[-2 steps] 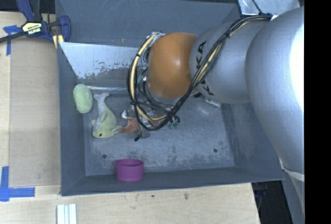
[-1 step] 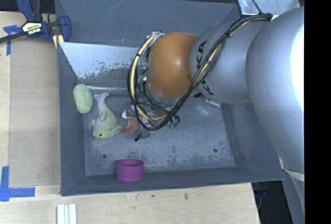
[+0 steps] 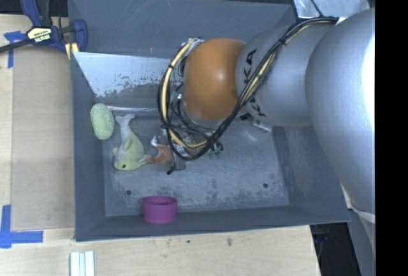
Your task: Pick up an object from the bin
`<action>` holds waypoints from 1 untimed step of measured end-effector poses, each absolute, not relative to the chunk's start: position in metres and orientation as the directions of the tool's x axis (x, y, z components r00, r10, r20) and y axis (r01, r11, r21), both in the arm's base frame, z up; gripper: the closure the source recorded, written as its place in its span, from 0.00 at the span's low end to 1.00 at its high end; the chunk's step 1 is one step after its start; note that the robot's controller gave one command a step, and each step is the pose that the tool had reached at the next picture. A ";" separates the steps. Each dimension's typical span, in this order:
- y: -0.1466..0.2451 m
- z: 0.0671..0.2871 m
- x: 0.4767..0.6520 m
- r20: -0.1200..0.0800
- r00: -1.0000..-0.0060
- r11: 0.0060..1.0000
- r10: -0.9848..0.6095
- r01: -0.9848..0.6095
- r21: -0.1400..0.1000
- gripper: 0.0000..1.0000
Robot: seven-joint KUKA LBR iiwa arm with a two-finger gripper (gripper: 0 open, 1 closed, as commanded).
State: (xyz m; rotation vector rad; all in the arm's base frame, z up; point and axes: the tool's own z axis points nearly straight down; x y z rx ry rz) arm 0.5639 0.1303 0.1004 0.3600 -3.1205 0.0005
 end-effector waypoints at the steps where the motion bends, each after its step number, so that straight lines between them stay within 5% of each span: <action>1: 0.130 0.124 0.564 0.001 -0.974 0.974 -0.228 -0.228 0.000 1.00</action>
Offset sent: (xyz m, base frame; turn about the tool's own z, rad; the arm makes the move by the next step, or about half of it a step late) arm 0.0000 0.0001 0.0046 0.0000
